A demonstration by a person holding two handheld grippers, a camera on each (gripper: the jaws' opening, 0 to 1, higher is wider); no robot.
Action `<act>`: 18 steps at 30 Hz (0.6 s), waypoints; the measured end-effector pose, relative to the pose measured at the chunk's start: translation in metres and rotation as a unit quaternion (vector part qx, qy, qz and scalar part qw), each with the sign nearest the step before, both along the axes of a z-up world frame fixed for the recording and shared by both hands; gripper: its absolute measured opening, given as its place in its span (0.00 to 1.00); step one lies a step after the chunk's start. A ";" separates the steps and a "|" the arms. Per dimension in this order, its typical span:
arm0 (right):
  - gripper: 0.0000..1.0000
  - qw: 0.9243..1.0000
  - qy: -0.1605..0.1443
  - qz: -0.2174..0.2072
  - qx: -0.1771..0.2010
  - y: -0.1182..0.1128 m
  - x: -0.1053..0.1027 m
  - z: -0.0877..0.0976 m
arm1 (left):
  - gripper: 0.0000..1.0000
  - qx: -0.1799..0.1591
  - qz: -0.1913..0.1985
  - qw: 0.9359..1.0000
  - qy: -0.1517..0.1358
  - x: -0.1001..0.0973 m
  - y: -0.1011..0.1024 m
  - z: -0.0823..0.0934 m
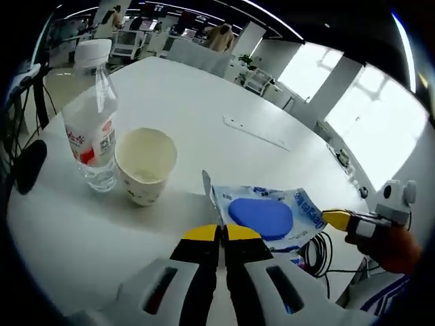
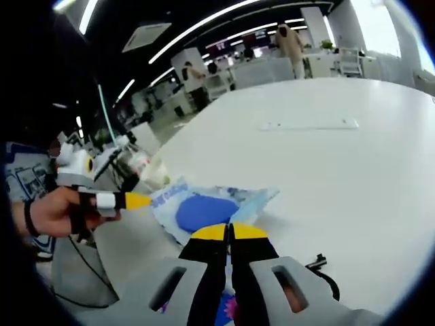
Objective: Arrange the tabletop items into an orderly group along one side of the table until the central work area is clear of visible clutter.
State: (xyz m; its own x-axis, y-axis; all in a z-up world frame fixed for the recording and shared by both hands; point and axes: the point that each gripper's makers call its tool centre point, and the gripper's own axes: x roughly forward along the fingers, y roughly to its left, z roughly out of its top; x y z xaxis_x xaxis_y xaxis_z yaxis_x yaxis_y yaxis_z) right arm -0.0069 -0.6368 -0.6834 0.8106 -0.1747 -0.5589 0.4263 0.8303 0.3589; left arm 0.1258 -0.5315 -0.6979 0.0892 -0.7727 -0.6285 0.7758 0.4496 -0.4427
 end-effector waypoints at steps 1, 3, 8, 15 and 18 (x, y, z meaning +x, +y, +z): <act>0.00 1.000 0.000 0.000 0.000 -0.001 0.003 -0.001 | 0.00 -0.001 0.004 1.000 0.001 0.002 0.000 0.000; 0.00 1.000 0.000 0.000 0.003 -0.004 0.009 -0.004 | 0.00 -0.001 0.015 1.000 0.003 0.008 0.001 -0.003; 0.00 1.000 0.000 -0.002 0.013 -0.007 0.023 -0.012 | 0.00 0.013 0.025 1.000 0.001 0.013 0.004 -0.016; 0.00 1.000 0.017 -0.002 0.021 -0.005 0.027 -0.028 | 0.00 0.022 0.051 0.998 0.017 0.020 0.007 -0.029; 0.00 0.999 0.021 -0.009 0.029 -0.005 0.024 -0.033 | 0.00 0.021 0.065 0.997 0.030 0.025 0.007 -0.036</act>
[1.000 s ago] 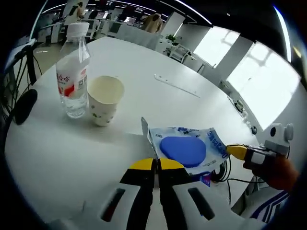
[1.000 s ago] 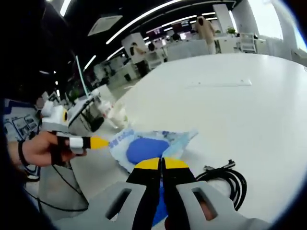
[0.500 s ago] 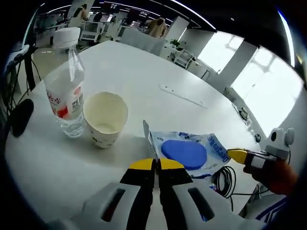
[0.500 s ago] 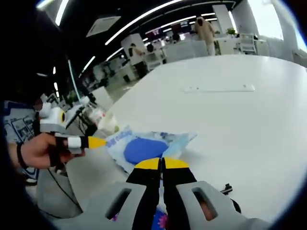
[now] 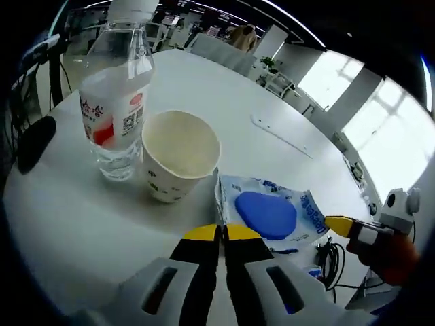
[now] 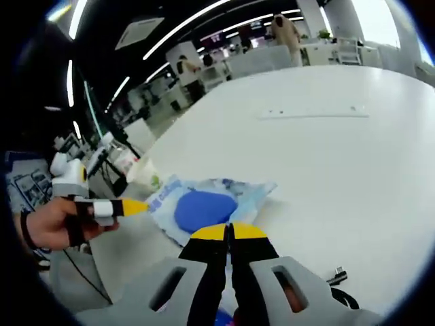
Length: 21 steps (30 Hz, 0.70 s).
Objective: Arrange the tabletop items into an orderly group along one side of the table until the central work area is clear of visible clutter.
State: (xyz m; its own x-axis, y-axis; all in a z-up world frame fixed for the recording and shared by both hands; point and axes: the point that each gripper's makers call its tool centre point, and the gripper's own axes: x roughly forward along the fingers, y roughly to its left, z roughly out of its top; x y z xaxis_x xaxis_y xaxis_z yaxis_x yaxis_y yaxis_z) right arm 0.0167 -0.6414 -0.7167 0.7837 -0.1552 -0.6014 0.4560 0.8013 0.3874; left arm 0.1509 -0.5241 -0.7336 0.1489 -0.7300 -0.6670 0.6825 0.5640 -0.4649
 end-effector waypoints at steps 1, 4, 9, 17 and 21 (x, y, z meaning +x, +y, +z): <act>0.00 1.000 -0.013 -0.015 0.012 -0.002 0.000 0.000 | 0.00 0.001 0.004 1.000 0.003 0.001 0.000 -0.002; 0.00 1.000 -0.014 -0.021 0.017 -0.004 -0.002 -0.003 | 0.00 0.006 0.008 1.000 0.004 0.003 0.001 -0.007; 0.00 0.999 0.006 -0.028 0.022 -0.007 -0.006 -0.016 | 0.00 0.016 0.001 1.000 0.001 0.005 -0.001 -0.013; 0.00 0.999 0.025 -0.039 0.027 -0.007 -0.008 -0.024 | 0.00 0.014 0.015 1.000 0.008 0.010 -0.003 -0.014; 0.00 0.998 0.028 -0.043 0.024 -0.007 -0.012 -0.029 | 0.01 0.023 0.013 1.000 0.002 0.011 0.001 -0.018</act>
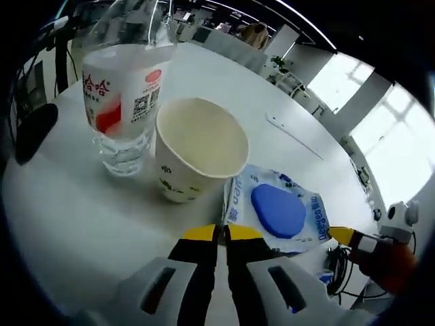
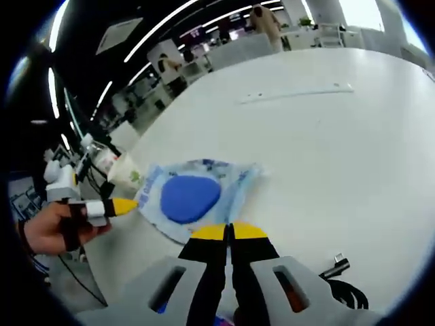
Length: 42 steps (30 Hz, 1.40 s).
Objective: Arrange the tabletop items into an orderly group along one side of the table until the central work area is clear of visible clutter.
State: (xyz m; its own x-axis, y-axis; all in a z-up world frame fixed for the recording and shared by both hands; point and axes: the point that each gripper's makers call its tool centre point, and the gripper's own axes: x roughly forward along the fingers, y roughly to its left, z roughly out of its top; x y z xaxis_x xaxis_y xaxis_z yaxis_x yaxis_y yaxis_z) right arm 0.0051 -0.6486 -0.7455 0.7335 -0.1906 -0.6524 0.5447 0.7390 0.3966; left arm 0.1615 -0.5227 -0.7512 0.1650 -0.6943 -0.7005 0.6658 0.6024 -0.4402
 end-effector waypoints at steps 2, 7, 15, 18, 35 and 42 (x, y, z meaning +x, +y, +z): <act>0.02 1.000 0.005 0.000 0.004 0.001 -0.003 -0.003 | 0.02 0.001 0.000 1.000 0.001 -0.001 0.002 0.000; 0.09 1.000 0.005 -0.009 0.010 0.003 -0.008 -0.004 | 0.04 -0.001 -0.004 1.000 -0.003 -0.001 0.005 0.003; 0.10 1.000 0.003 -0.009 0.011 0.008 -0.018 -0.005 | 0.10 -0.004 -0.006 1.000 -0.006 -0.005 0.019 0.007; 0.10 1.000 0.004 -0.008 0.010 0.010 -0.023 -0.005 | 0.10 -0.003 -0.008 1.000 -0.008 -0.008 0.025 0.007; 0.10 1.000 0.007 0.013 0.002 0.023 -0.048 -0.006 | 0.09 -0.003 -0.017 1.000 -0.006 -0.041 0.063 0.009; 0.09 1.000 0.007 0.014 0.005 0.031 -0.055 -0.009 | 0.08 -0.002 -0.028 1.000 0.009 -0.058 0.071 0.005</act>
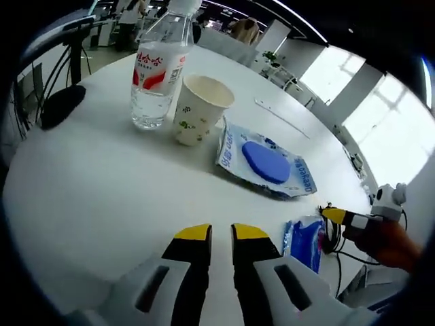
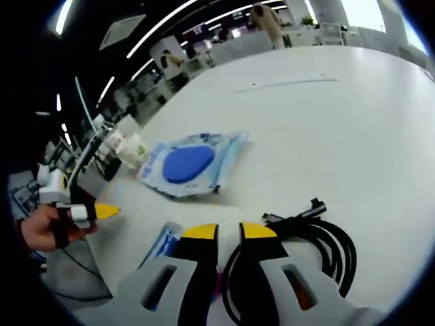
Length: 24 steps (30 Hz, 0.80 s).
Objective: Arrange the tabletop items into an orderly group along one side of the table until the central work area is clear of visible clutter.
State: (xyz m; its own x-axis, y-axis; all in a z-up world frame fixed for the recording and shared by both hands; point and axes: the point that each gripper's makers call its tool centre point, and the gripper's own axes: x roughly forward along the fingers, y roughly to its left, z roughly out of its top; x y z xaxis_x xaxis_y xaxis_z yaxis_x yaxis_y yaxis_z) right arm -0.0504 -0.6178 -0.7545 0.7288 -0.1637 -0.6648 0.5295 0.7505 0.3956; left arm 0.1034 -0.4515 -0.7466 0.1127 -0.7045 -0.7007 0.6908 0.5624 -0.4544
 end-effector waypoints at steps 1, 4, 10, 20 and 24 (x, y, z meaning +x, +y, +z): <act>0.09 1.000 0.000 0.000 0.001 0.001 -0.001 0.000 | 0.08 0.001 0.000 1.000 0.002 -0.003 0.001 0.000; 0.09 1.000 0.000 -0.002 0.001 0.003 -0.005 0.001 | 0.07 0.002 0.007 1.000 0.017 -0.013 0.006 -0.004; 0.07 1.000 -0.007 -0.018 0.005 0.005 -0.016 0.004 | 0.07 0.009 -0.012 1.000 0.025 -0.034 0.012 -0.005; 0.09 0.999 -0.011 -0.030 0.009 0.021 -0.033 0.003 | 0.07 0.008 -0.060 0.998 0.029 -0.069 0.013 0.000; 0.10 1.000 -0.016 -0.026 0.007 0.026 -0.034 0.004 | 0.08 0.010 -0.083 0.996 0.041 -0.092 0.014 0.001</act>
